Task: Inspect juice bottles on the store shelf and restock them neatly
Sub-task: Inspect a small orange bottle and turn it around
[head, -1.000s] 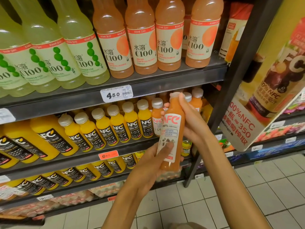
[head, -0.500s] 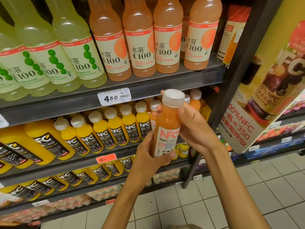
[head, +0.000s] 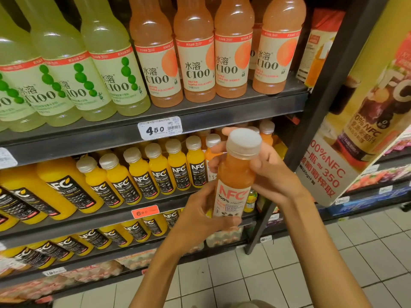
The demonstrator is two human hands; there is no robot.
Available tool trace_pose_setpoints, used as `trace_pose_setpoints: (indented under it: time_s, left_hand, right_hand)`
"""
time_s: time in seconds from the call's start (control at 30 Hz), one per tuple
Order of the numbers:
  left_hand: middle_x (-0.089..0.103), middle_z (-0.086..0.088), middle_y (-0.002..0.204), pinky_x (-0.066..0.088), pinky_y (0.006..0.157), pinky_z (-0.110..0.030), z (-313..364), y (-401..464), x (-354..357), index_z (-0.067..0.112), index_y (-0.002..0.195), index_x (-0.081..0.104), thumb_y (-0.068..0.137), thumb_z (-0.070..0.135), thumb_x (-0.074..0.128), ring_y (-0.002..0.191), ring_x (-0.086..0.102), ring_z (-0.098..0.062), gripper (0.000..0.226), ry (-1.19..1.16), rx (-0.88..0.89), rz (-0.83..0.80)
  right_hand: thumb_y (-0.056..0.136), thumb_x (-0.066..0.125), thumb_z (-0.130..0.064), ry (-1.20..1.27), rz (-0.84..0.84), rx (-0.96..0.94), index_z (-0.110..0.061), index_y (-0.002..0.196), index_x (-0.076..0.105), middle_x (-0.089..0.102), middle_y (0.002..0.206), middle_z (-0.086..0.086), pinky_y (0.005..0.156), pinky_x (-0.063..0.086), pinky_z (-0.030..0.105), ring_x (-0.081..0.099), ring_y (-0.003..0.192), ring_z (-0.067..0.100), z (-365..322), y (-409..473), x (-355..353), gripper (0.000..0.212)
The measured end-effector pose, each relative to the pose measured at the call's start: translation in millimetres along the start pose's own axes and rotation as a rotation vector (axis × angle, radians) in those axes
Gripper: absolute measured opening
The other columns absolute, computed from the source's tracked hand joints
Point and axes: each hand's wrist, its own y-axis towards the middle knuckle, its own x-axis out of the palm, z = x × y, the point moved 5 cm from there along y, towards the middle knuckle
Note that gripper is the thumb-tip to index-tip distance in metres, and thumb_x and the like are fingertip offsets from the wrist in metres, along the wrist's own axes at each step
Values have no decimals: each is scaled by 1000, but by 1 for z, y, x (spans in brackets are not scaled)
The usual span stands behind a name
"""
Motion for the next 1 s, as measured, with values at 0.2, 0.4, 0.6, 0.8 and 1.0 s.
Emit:
trace_pose_setpoints:
  time_s: [0.2, 0.4, 0.6, 0.8, 1.0]
  left_hand:
    - [69, 19, 104, 51, 73, -14, -4, -5, 14, 34, 116, 50, 52, 70, 74, 98, 65, -1, 78, -172, -41, 190]
    - [72, 20, 77, 52, 58, -14, -2, -2, 7, 26, 103, 60, 41, 97, 39, 70, 70, -3, 96, -150, -83, 302]
    - [73, -7, 82, 58, 66, -28, -13, -5, 25, 18, 106, 65, 59, 81, 43, 69, 70, -18, 81, -353, -219, 133]
    - [67, 16, 101, 51, 69, -11, -7, 2, 22, 34, 110, 54, 65, 85, 39, 93, 66, -4, 69, -71, -30, 304]
    - [72, -10, 76, 56, 58, -29, -24, 8, 19, 14, 91, 70, 48, 93, 46, 63, 69, -21, 94, -358, -191, 133]
  right_hand:
    - [79, 71, -13, -37, 316, -92, -13, 123, 54, 71, 106, 4, 81, 54, 29, 67, 95, 16, 1, 1, -6, 47]
    - [75, 77, -24, -133, 363, -39, -13, 117, 50, 70, 95, -1, 76, 55, 30, 66, 88, 13, 4, 4, -5, 51]
    - [77, 71, -45, -47, 200, 24, -20, 94, 61, 64, 74, 0, 74, 53, 33, 64, 76, 16, 11, 4, 1, 32]
    - [75, 69, -44, -306, 501, 41, -19, 105, 57, 70, 80, -4, 62, 52, 20, 66, 74, 7, 16, -2, -13, 40]
    - [87, 56, -31, -170, 347, 69, -17, 117, 56, 72, 92, 1, 77, 55, 28, 69, 93, 16, 15, 0, -16, 33]
